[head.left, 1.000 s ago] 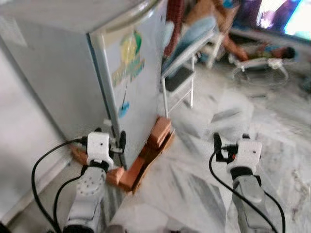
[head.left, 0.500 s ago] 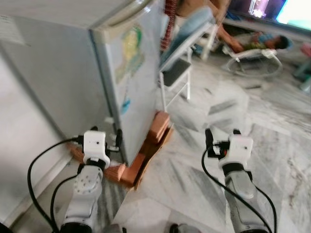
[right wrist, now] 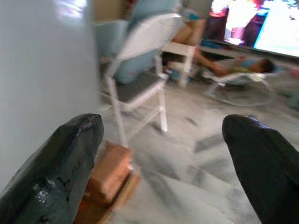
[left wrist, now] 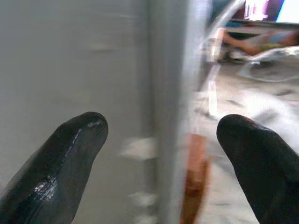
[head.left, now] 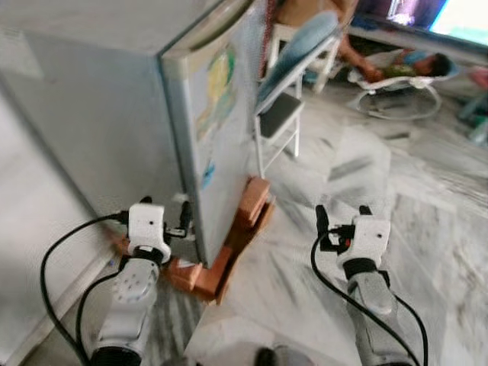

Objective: Restocking fridge

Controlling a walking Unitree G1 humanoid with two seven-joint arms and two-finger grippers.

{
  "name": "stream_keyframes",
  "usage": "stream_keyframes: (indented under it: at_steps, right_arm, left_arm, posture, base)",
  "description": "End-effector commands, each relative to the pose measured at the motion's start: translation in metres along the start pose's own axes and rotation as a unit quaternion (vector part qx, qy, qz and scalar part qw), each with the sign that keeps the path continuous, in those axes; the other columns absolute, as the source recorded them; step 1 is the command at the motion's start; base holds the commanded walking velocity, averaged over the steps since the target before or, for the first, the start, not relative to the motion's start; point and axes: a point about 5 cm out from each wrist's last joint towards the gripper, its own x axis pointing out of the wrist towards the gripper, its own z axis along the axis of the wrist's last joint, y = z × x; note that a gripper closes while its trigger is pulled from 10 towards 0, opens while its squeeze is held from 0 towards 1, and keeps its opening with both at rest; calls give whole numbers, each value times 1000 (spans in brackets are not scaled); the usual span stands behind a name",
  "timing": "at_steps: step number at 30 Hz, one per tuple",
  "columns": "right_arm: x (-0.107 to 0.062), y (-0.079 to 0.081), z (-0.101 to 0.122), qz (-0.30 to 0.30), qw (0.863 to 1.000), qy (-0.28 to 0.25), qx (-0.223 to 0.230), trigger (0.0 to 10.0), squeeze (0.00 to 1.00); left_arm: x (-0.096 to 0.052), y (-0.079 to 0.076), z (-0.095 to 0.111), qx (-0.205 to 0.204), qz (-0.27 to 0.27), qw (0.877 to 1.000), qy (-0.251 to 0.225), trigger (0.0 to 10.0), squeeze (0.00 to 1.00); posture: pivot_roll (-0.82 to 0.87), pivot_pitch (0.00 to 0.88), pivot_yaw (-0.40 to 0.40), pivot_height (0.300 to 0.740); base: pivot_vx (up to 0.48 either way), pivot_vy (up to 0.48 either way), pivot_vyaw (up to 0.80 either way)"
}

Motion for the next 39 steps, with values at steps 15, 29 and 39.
stream_keyframes:
  at_steps: [15, 29, 39]
  right_arm:
    - [1, -5, -3, -7, 1000, 9, 7, 10000, 0]
    - [-1, -5, -1, 2, 1000, 13, 5, 10000, 0]
    - [-2, -5, 0, 7, 1000, 15, 1, 10000, 0]
  left_arm:
    - [7, -18, 6, -8, -40, 999, -11, 10000, 0]
    - [35, -22, 13, -3, -69, 998, -6, 10000, 0]
    - [54, -17, 21, 3, -38, 999, -14, 10000, 0]
  posture:
    - [111, 106, -55, 740]
    - [87, 129, -63, 740]
    - [83, 129, -68, 740]
  base:
    - [0, 0, -56]
    - [0, 0, 0]
    - [0, 0, 0]
